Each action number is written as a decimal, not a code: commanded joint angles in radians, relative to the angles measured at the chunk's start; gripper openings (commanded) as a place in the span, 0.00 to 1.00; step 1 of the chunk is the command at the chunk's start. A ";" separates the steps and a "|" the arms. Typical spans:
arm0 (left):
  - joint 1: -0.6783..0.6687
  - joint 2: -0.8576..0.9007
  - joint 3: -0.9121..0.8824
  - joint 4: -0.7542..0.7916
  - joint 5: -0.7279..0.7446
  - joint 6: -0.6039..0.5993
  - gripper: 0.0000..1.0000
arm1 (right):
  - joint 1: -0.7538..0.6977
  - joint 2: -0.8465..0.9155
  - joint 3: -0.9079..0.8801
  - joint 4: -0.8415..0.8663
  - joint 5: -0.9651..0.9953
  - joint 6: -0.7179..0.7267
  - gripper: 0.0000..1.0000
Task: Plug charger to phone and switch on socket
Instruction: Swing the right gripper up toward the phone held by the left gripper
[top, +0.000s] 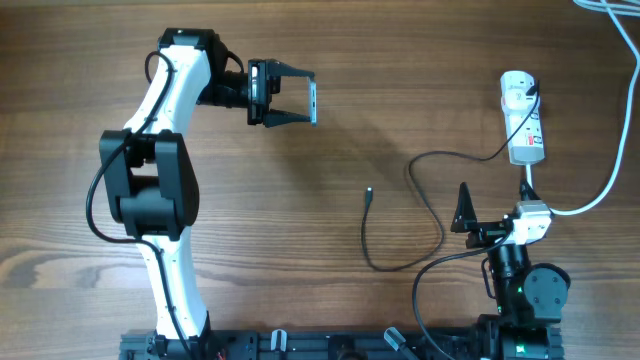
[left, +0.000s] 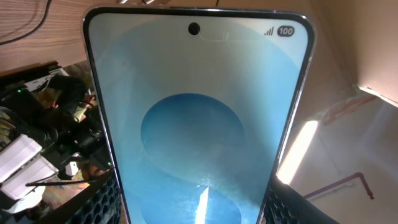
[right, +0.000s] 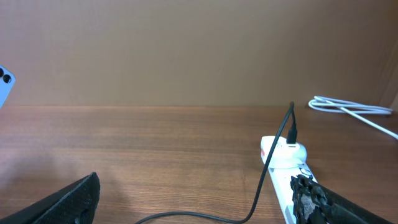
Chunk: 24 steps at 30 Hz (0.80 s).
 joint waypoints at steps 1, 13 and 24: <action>0.005 -0.051 0.023 -0.005 0.056 0.015 0.61 | 0.004 0.002 -0.002 0.005 0.011 -0.011 1.00; 0.005 -0.051 0.023 -0.005 0.056 0.015 0.61 | 0.004 0.002 -0.002 0.005 0.011 -0.011 1.00; 0.005 -0.051 0.023 -0.031 0.056 0.015 0.62 | 0.004 0.002 -0.002 0.029 -0.287 0.928 1.00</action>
